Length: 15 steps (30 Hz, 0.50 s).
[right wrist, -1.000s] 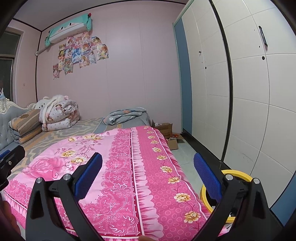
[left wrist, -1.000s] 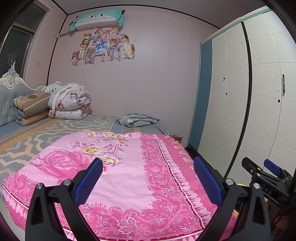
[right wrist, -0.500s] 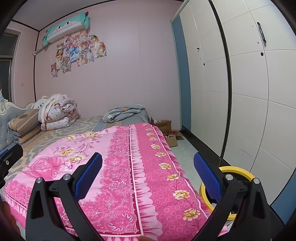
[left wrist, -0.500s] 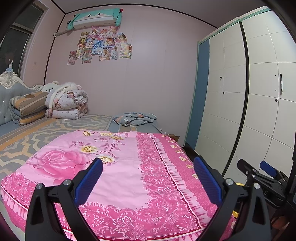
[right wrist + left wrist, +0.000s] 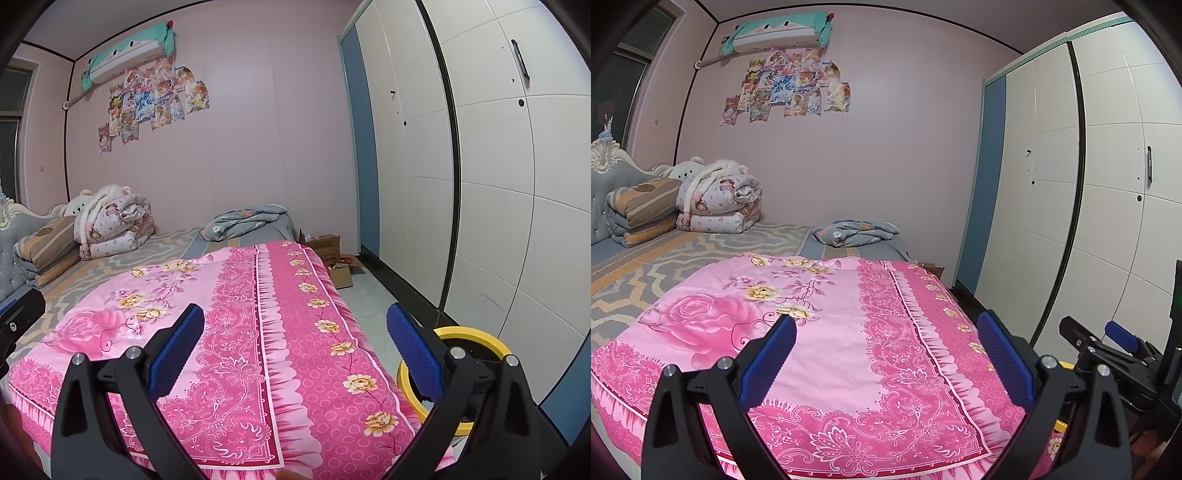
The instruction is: Collect trash
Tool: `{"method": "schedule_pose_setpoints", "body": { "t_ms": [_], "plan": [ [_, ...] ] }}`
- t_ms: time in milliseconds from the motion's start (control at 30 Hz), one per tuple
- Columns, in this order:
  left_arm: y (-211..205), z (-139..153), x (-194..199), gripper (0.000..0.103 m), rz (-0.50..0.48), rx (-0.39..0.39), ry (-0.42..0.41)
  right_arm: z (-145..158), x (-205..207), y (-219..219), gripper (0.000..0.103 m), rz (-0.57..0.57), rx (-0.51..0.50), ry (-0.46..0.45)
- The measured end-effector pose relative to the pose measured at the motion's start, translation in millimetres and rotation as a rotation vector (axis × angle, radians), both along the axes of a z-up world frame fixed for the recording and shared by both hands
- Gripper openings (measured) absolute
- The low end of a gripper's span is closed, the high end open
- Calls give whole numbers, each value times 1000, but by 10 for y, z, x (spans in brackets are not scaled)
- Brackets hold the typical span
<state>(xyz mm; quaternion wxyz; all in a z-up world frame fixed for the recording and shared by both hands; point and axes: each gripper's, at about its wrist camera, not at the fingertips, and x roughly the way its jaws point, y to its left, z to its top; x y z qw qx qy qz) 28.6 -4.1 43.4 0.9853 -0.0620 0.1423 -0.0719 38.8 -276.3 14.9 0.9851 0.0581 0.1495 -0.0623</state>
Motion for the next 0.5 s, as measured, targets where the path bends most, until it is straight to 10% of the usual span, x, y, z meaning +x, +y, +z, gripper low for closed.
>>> {"method": "schedule_pose_setpoints", "body": {
  "t_ms": [500],
  "plan": [
    [-6, -18, 29, 95, -9, -4, 11, -43, 68, -20, 95, -3, 5, 21]
  ]
}}
